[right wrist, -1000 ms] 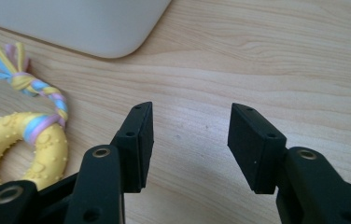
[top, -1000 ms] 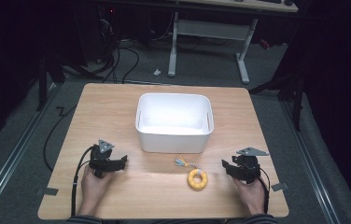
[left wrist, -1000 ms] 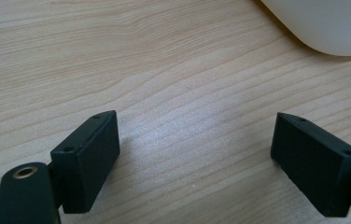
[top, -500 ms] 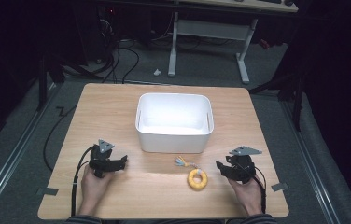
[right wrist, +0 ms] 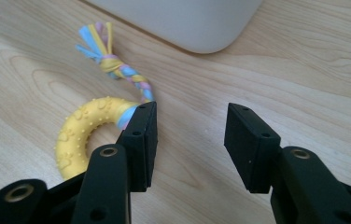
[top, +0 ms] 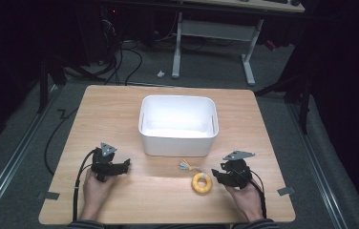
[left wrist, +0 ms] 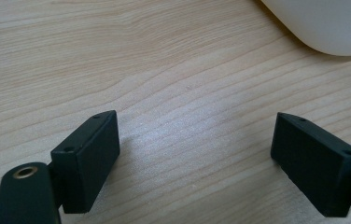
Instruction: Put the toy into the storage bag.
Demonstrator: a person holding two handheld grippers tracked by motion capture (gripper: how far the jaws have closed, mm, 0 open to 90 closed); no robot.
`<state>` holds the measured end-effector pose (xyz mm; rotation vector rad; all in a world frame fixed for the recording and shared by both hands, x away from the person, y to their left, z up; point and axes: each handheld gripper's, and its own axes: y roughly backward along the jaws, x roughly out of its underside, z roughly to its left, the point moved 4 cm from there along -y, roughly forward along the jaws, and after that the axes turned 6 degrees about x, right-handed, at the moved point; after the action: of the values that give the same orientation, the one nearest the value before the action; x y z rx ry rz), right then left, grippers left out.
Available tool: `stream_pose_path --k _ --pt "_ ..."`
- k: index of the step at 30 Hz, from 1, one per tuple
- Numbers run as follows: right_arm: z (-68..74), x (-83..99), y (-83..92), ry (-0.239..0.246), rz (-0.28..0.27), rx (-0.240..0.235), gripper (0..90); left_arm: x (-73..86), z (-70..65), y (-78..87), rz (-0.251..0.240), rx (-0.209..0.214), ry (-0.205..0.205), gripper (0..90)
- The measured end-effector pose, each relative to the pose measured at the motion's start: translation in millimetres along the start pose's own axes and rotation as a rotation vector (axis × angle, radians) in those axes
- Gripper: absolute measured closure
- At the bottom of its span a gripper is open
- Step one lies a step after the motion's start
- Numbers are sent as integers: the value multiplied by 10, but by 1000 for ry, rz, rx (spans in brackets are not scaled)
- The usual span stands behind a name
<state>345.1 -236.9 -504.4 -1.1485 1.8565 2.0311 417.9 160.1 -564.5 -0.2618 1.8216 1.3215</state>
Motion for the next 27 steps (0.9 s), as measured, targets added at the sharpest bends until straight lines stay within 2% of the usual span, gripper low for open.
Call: stream_pose_path --k 2,12,27 --pt "46 3 -25 21 14 -13 550 0 0 0 0 0 0 158" --pt "170 21 -96 48 61 -47 550 -1 -1 -1 0 1 -1 159" --pt "282 51 -247 84 126 -60 547 -1 -1 -1 0 1 -1 159"
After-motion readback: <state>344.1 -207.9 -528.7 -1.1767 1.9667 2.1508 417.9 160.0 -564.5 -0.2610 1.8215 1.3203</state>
